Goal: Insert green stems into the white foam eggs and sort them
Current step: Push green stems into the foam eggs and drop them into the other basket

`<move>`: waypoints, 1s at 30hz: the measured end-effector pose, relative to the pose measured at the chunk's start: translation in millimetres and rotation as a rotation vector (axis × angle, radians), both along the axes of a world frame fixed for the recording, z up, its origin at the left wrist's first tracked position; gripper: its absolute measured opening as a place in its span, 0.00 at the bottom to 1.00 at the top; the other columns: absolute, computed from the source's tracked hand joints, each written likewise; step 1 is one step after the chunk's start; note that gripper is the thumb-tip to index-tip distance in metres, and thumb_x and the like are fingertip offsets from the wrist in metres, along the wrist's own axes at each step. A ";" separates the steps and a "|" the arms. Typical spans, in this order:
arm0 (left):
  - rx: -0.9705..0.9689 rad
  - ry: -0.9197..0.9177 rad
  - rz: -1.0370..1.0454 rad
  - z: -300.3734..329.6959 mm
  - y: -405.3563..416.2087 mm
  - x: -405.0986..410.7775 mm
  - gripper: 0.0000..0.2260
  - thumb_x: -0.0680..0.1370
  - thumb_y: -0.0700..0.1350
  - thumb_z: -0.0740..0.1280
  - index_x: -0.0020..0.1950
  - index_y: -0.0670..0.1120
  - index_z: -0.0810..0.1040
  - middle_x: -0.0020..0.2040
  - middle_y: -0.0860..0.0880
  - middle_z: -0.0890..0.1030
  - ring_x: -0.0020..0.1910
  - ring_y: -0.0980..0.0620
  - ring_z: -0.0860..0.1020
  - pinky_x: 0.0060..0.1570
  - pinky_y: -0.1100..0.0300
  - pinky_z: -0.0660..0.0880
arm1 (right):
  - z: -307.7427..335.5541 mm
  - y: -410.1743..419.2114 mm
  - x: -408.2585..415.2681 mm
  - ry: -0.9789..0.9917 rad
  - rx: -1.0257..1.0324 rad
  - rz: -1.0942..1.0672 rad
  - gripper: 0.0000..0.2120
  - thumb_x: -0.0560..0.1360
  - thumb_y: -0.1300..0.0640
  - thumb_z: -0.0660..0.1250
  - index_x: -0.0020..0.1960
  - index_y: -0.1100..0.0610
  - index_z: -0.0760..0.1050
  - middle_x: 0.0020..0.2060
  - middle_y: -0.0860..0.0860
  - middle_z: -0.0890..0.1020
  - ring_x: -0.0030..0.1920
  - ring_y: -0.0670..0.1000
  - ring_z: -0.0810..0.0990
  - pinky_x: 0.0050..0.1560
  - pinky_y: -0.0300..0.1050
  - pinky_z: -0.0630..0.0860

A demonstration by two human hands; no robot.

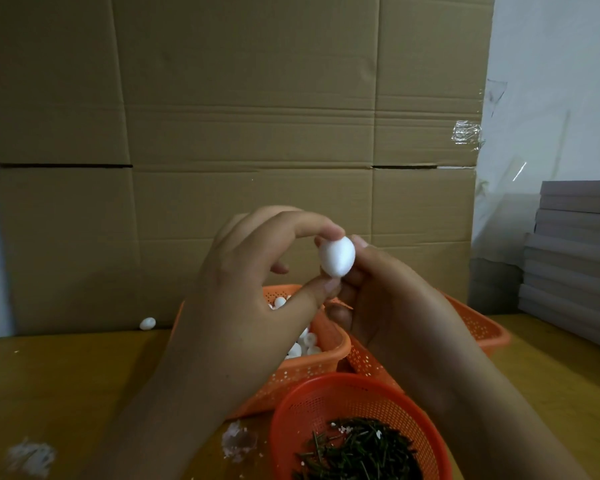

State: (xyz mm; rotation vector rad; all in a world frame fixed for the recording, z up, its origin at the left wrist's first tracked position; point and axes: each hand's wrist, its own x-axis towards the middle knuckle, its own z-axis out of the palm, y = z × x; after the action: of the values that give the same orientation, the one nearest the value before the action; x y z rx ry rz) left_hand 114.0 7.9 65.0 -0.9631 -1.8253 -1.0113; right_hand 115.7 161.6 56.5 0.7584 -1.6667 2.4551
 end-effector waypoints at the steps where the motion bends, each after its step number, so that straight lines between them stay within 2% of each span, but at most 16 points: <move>1: -0.011 0.005 0.000 -0.1 -0.2 -0.5 0.13 0.72 0.50 0.71 0.54 0.61 0.76 0.55 0.63 0.77 0.60 0.52 0.75 0.48 0.61 0.75 | 0.3 1.7 0.2 0.022 0.003 -0.025 0.11 0.78 0.53 0.61 0.47 0.54 0.82 0.36 0.48 0.80 0.37 0.44 0.78 0.38 0.39 0.73; 4: -0.050 -0.041 -0.023 -2.1 -0.2 -0.8 0.12 0.71 0.54 0.67 0.54 0.61 0.75 0.56 0.64 0.76 0.60 0.56 0.74 0.49 0.62 0.75 | 1.0 8.0 0.7 0.063 0.017 -0.132 0.11 0.75 0.52 0.64 0.50 0.57 0.80 0.36 0.49 0.81 0.39 0.45 0.78 0.41 0.40 0.73; 8: -0.016 -0.224 -0.181 -5.8 -0.1 -1.3 0.13 0.71 0.56 0.68 0.55 0.63 0.75 0.55 0.63 0.79 0.56 0.60 0.78 0.50 0.63 0.76 | 2.2 14.2 6.7 0.199 0.111 -0.395 0.10 0.70 0.50 0.67 0.44 0.54 0.83 0.40 0.56 0.83 0.40 0.49 0.77 0.40 0.40 0.75; 12: 0.067 -0.394 -0.325 -7.6 -1.5 -7.1 0.13 0.71 0.56 0.70 0.55 0.62 0.76 0.53 0.60 0.82 0.51 0.59 0.81 0.50 0.66 0.77 | 5.9 13.8 11.5 0.507 0.264 -0.671 0.05 0.73 0.53 0.68 0.46 0.51 0.82 0.40 0.47 0.84 0.40 0.40 0.79 0.40 0.34 0.76; 14: 0.066 -0.408 -0.288 -8.4 -1.2 -9.1 0.12 0.72 0.54 0.70 0.55 0.64 0.76 0.53 0.60 0.82 0.51 0.59 0.81 0.48 0.63 0.78 | 5.4 11.3 11.7 0.673 0.382 -0.769 0.03 0.75 0.54 0.69 0.48 0.50 0.81 0.42 0.48 0.82 0.44 0.44 0.80 0.42 0.37 0.76; 17: 0.085 -0.427 -0.217 -9.8 -0.1 -11.9 0.11 0.72 0.56 0.69 0.53 0.65 0.77 0.50 0.60 0.82 0.49 0.60 0.81 0.49 0.60 0.76 | 2.6 7.5 11.7 0.899 0.536 -0.921 0.07 0.76 0.56 0.65 0.52 0.51 0.80 0.44 0.49 0.79 0.47 0.46 0.78 0.45 0.40 0.75; 21: 0.132 -0.550 -0.261 -11.2 -4.5 -13.4 0.09 0.75 0.57 0.68 0.55 0.61 0.80 0.47 0.55 0.84 0.44 0.58 0.83 0.47 0.57 0.75 | -1.6 6.0 8.4 1.099 0.694 -1.109 0.09 0.77 0.56 0.66 0.54 0.56 0.83 0.44 0.51 0.78 0.44 0.53 0.77 0.41 0.49 0.73; 26: 0.298 -0.810 -0.572 -7.9 -10.2 -13.8 0.14 0.74 0.52 0.65 0.56 0.54 0.83 0.51 0.46 0.85 0.46 0.52 0.84 0.38 0.63 0.78 | -6.3 3.3 7.3 1.184 0.748 -1.163 0.07 0.76 0.59 0.69 0.53 0.56 0.84 0.43 0.52 0.81 0.41 0.53 0.76 0.39 0.46 0.70; 30: 0.347 -0.831 -0.683 -6.3 -10.2 -13.0 0.17 0.74 0.57 0.68 0.58 0.51 0.82 0.56 0.45 0.84 0.52 0.51 0.84 0.41 0.63 0.78 | -9.9 -0.7 5.5 1.197 0.741 -1.112 0.08 0.76 0.59 0.70 0.53 0.55 0.84 0.45 0.52 0.81 0.41 0.52 0.75 0.40 0.45 0.71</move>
State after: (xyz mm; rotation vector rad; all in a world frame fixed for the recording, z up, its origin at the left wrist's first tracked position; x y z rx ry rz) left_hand 101.0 -2.3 58.7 -1.0475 -1.8414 -2.3384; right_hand 121.2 160.9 46.6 0.7397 -1.6054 0.4057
